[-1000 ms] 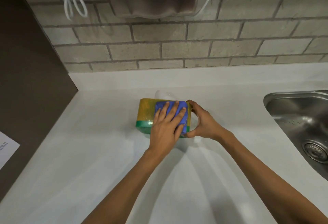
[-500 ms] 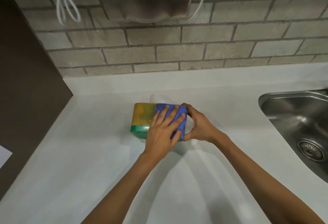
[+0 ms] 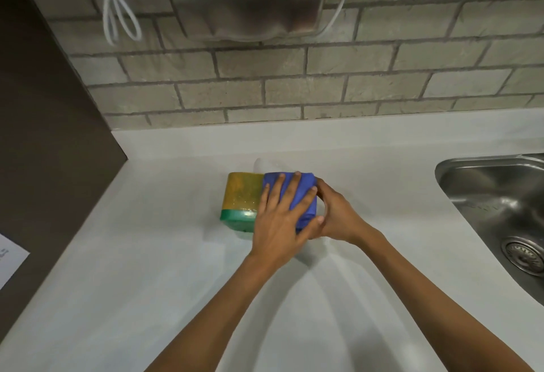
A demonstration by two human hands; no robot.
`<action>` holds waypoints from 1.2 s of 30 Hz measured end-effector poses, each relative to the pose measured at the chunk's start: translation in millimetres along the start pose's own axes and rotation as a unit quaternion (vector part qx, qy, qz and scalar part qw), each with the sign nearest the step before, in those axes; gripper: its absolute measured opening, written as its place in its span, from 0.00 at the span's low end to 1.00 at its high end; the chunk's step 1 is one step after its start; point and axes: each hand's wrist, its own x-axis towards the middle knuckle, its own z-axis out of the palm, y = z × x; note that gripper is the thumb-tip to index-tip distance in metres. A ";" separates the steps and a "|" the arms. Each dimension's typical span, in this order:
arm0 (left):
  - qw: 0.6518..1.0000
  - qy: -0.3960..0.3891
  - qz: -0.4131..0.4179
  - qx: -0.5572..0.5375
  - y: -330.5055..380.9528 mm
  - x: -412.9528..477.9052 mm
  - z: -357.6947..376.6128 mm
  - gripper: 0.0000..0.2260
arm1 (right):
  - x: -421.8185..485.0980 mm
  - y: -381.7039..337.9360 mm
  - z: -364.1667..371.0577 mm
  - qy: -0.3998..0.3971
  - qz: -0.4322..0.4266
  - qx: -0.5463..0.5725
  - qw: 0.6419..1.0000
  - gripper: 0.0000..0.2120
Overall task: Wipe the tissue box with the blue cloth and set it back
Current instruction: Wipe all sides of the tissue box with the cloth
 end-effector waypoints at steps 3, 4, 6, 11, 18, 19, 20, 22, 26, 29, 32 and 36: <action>0.999 0.009 -0.034 0.007 -17.1 1.6 -2.5 0.22 | 1.0 -0.5 0.5 0.001 0.000 0.003 1.000 0.46; 0.998 0.014 -0.057 -0.003 -25.5 0.8 -3.5 0.22 | 1.1 0.3 0.8 -0.001 0.002 0.001 1.000 0.46; 0.993 0.027 -0.108 -0.024 -44.8 -2.2 -5.0 0.21 | 1.2 1.6 0.7 -0.003 0.002 -0.002 1.000 0.48; 0.971 0.072 -0.214 -0.074 -61.5 -17.3 -6.9 0.19 | 0.9 3.6 1.9 -0.001 0.005 -0.008 1.000 0.49; 0.998 0.056 -0.034 -0.009 -1.5 -14.1 2.8 0.20 | 0.8 5.2 4.3 0.016 -0.009 -0.010 1.000 0.46; 0.999 0.052 -0.003 0.003 0.1 -14.3 4.8 0.20 | 0.3 5.8 4.0 0.015 -0.012 -0.010 1.000 0.46; 0.999 0.049 0.017 0.013 -1.9 -14.3 6.3 0.20 | -0.2 6.3 4.4 0.014 -0.014 -0.009 1.000 0.46; 0.998 0.057 0.003 0.020 -11.1 -15.7 7.6 0.21 | -0.6 5.9 7.1 0.020 -0.020 -0.011 1.000 0.46; 0.983 0.072 -0.167 -0.003 -30.6 -19.3 4.5 0.22 | -3.0 2.9 15.0 0.047 -0.031 -0.037 0.998 0.47; 0.950 0.089 -0.291 -0.070 -43.7 -20.1 7.9 0.23 | -7.2 0.4 23.5 0.075 -0.046 -0.068 0.994 0.46; 0.875 0.118 -0.424 -0.202 -47.5 -20.8 11.3 0.25 | -12.5 0.5 39.0 0.096 -0.084 -0.130 0.983 0.45; 0.795 0.138 -0.501 -0.313 -43.7 -23.8 13.9 0.25 | -22.8 -1.1 54.9 0.120 -0.103 -0.196 0.968 0.40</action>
